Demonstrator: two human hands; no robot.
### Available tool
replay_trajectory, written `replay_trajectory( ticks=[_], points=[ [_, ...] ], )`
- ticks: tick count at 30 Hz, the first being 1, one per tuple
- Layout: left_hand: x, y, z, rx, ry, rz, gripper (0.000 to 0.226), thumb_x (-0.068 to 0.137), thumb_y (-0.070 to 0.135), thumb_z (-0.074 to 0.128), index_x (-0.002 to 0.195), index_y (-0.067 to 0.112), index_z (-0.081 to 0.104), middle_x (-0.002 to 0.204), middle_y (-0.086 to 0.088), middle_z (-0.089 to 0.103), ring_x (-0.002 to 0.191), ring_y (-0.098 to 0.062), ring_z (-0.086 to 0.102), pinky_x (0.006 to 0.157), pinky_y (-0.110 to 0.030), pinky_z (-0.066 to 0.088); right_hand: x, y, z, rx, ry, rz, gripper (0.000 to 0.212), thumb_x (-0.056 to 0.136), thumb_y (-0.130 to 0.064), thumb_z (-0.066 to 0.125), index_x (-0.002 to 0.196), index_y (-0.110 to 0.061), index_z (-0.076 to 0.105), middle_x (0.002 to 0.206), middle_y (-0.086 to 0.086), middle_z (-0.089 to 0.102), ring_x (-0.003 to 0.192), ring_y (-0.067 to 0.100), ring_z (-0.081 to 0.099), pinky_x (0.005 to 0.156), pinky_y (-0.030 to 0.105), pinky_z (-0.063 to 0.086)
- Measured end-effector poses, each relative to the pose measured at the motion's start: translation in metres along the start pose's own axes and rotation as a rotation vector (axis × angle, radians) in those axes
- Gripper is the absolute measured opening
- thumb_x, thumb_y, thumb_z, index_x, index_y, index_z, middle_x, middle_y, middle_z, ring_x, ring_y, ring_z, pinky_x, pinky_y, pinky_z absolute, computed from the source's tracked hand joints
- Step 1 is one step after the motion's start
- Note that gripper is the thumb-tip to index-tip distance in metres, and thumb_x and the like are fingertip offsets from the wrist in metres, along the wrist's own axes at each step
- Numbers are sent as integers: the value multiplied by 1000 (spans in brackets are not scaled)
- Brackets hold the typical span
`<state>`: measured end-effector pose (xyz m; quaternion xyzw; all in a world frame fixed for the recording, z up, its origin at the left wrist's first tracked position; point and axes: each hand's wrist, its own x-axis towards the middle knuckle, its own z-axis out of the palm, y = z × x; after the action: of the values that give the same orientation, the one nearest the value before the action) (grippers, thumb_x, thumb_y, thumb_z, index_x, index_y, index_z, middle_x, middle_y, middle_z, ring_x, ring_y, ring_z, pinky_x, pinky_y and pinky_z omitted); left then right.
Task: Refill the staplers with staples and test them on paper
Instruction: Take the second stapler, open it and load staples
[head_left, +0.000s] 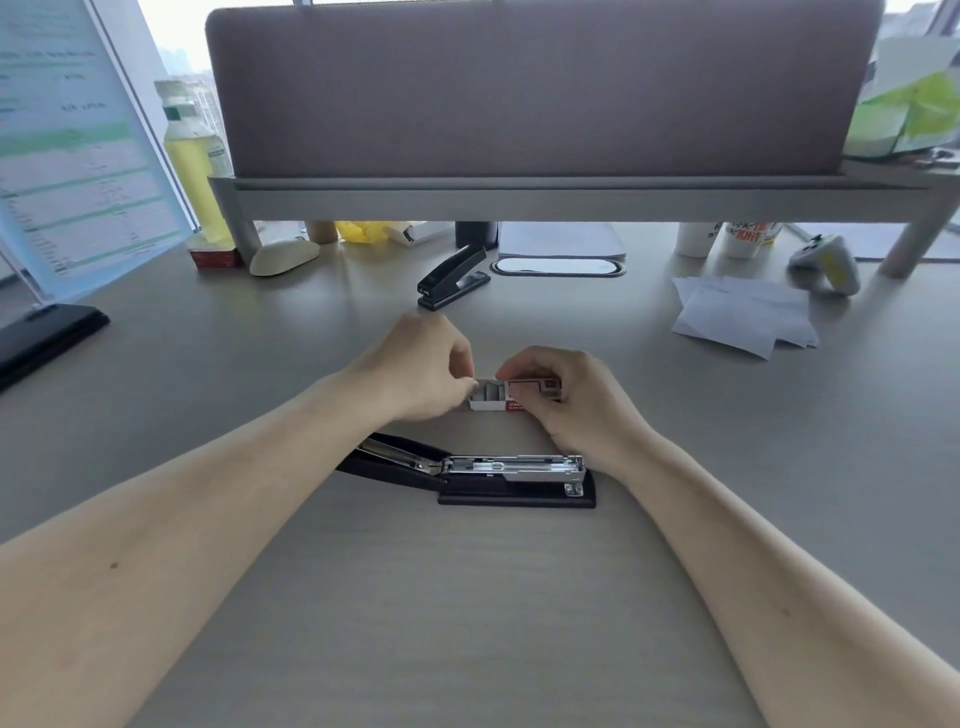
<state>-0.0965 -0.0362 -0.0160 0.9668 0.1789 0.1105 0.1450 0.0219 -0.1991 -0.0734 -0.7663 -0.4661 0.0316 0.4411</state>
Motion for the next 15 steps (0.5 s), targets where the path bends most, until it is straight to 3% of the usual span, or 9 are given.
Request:
replay_trajectory(
  ticks=[4,9,15],
  points=[
    [-1,-1,-2,-26,-21,-12,7,83,17,76,85,20,82,82,7,77,71,-1,64,60,-6,42,0,1,0,-14,-3,-3,18,95,-13,70,103,-26,79,91,-20,75,85,-22,62,79,-3,39],
    [-1,-3,-3,-83,-49,-7,12,83,13,76,86,23,81,88,8,77,76,4,64,68,-13,46,0,1,0,-13,-6,-5,18,96,-13,70,103,-26,79,93,-18,76,84,-23,62,79,-3,39],
    [3,-4,-4,-25,-103,46,24,86,3,68,94,22,80,93,4,77,69,5,60,59,-12,42,0,0,0,-38,-22,-22,20,97,-12,67,105,-26,80,96,-17,77,87,-21,61,80,-3,38]
  ],
)
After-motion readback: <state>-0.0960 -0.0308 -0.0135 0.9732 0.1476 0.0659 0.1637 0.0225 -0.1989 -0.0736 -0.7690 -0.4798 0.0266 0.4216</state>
